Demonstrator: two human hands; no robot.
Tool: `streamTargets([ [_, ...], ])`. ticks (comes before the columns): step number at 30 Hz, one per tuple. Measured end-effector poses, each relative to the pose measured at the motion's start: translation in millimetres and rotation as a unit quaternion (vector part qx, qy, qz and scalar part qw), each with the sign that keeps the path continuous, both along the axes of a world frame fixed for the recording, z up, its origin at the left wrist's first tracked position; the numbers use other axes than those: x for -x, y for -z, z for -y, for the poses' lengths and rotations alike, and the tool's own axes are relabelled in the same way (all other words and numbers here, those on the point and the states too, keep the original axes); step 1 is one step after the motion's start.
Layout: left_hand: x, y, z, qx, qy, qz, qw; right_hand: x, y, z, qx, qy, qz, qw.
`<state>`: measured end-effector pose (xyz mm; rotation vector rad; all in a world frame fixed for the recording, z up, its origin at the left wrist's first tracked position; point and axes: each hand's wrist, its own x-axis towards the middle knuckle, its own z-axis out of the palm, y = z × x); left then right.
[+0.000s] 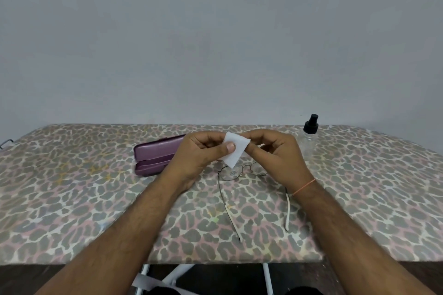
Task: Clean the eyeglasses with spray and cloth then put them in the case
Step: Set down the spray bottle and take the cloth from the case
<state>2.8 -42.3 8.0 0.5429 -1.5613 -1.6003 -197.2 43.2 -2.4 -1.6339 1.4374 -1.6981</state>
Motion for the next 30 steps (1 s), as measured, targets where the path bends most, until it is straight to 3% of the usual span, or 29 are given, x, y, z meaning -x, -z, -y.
streamTargets([
  [21,11,7,-2,0.034,-0.103,-0.009,0.994,-7,-10,-13,-0.046,-0.079,-0.030,0.995],
  [30,10,7,-4,0.040,-0.095,-0.013,0.995,-8,-6,-9,-0.058,-0.075,0.032,0.995],
])
